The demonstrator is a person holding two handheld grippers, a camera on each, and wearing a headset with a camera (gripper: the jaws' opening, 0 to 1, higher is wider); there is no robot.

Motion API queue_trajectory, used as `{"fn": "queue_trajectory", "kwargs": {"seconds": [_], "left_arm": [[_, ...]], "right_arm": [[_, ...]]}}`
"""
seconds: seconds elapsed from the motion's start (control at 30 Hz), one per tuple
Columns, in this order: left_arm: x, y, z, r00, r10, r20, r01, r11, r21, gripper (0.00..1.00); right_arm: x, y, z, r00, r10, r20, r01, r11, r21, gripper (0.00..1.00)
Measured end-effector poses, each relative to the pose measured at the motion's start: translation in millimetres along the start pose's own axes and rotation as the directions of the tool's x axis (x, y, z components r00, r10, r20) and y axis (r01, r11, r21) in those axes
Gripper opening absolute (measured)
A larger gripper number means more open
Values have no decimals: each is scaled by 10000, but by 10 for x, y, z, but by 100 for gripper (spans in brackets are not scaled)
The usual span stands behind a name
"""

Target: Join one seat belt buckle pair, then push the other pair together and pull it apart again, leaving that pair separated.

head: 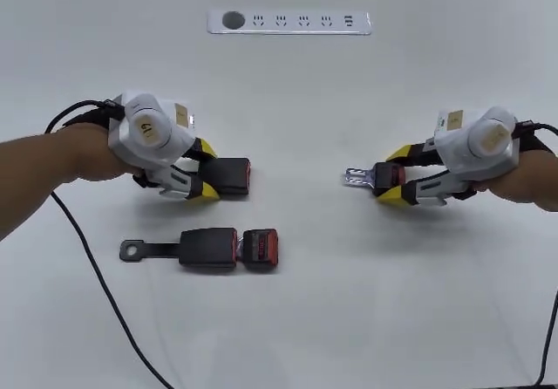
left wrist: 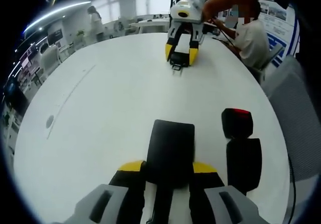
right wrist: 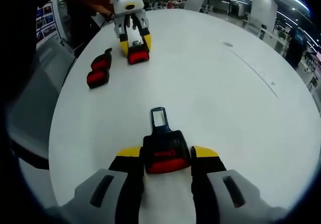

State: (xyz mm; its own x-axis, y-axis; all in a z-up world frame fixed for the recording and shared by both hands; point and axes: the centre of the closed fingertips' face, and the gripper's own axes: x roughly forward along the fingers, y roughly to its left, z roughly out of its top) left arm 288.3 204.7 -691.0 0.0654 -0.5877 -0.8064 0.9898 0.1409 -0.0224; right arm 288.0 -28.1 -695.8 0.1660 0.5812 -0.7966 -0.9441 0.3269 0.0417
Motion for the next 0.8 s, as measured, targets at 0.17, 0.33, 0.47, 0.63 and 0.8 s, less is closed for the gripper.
{"fn": "queue_trajectory", "kwargs": {"seconds": [0.17,0.33,0.47,0.63,0.8], "left_arm": [[1,4,1,9999,-89,-144,90,10000,42,34],[3,19,-20,9996,-143,-225,145,9999,77,34],[-1,12,-7,9996,-127,-252,126,9999,-25,34],[0,19,-5,9991,-164,-401,164,9999,-3,34],[1,33,-28,9987,-195,-467,195,9998,-11,34]], "right_arm": [[33,5,39,9998,160,-107,-162,9997,-183,36],[106,20,104,9996,245,-101,-248,9993,-295,36],[176,56,164,9994,352,2,-351,9985,-422,36],[252,102,268,9985,532,151,-523,9970,-572,36],[330,162,429,9973,629,381,-604,9961,-643,36]]}}
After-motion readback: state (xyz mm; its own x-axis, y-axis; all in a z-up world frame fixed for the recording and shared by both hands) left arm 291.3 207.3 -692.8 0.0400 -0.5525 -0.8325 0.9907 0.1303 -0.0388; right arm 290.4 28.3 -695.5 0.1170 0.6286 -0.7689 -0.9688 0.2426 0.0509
